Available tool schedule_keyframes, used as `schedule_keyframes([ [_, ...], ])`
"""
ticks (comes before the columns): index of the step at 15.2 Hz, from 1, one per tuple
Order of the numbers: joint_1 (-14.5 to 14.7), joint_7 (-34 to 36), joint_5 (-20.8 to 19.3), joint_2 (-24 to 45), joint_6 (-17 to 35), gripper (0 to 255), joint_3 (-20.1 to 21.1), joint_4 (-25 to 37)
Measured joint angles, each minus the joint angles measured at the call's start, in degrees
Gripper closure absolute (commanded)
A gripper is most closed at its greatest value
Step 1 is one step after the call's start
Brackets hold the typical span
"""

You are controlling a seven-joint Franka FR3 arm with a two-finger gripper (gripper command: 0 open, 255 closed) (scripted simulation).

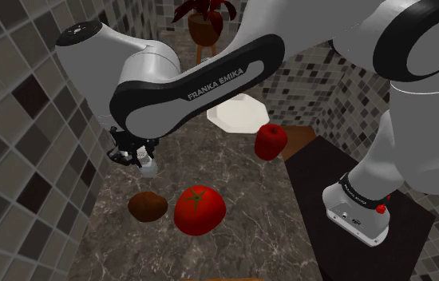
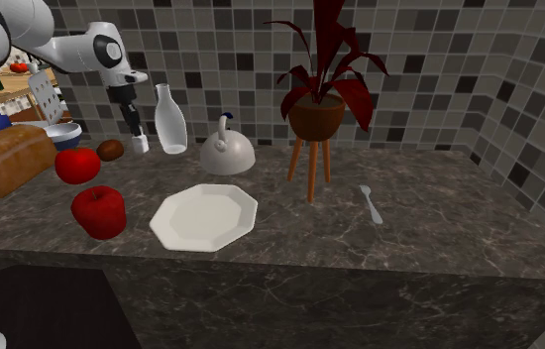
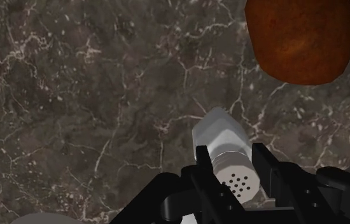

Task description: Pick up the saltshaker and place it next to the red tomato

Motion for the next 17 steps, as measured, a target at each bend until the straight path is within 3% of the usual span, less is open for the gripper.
schedule_keyframes([
  [8, 0.12, 0.33, -0.28, 0.73, 1.28, 255, -0.14, -0.57],
  [9, 0.12, 0.33, -0.28, 0.73, 1.28, 0, -0.14, -0.57],
  [17, 0.17, 0.03, 0.07, 0.0, -0.67, 0, 0.07, 0.74],
])
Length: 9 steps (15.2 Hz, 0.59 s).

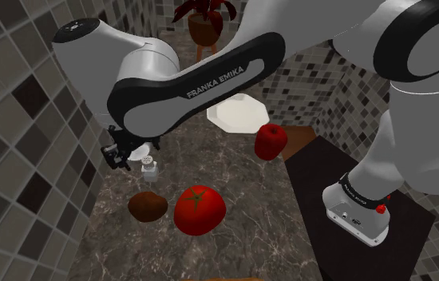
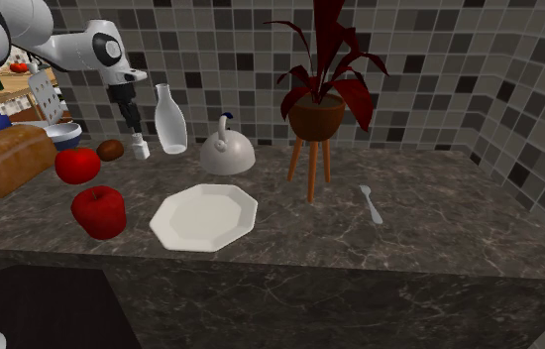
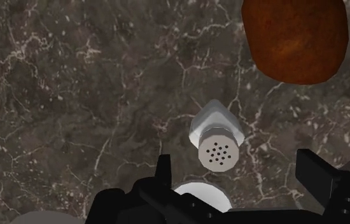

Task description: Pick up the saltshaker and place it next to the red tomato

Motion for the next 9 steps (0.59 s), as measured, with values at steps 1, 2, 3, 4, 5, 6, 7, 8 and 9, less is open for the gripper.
schedule_keyframes([
  [1, 0.2, -0.07, 0.16, -0.28, -1.45, 0, 0.12, 1.21],
  [2, 0.31, -0.31, 0.3, -0.43, -2.89, 0, 0.2, 2.53],
  [3, 0.44, -0.3, 0.39, -0.62, -3.71, 0, 0.27, 3.17],
  [4, 0.42, -0.39, 0.46, -0.77, -4.07, 0, 0.31, 3.38],
  [5, 0.45, -0.37, 0.48, -0.83, -4.21, 0, 0.32, 3.45],
  [6, 0.46, -0.39, 0.49, -0.83, -4.3, 0, 0.33, 3.52],
  [7, 0.46, -0.39, 0.49, -0.83, -4.34, 0, 0.33, 3.55],
  [8, 0.46, -0.4, 0.49, -0.84, -4.36, 0, 0.33, 3.56],
  [9, 0.45, -0.4, 0.5, -0.85, -4.37, 0, 0.33, 3.56],
])
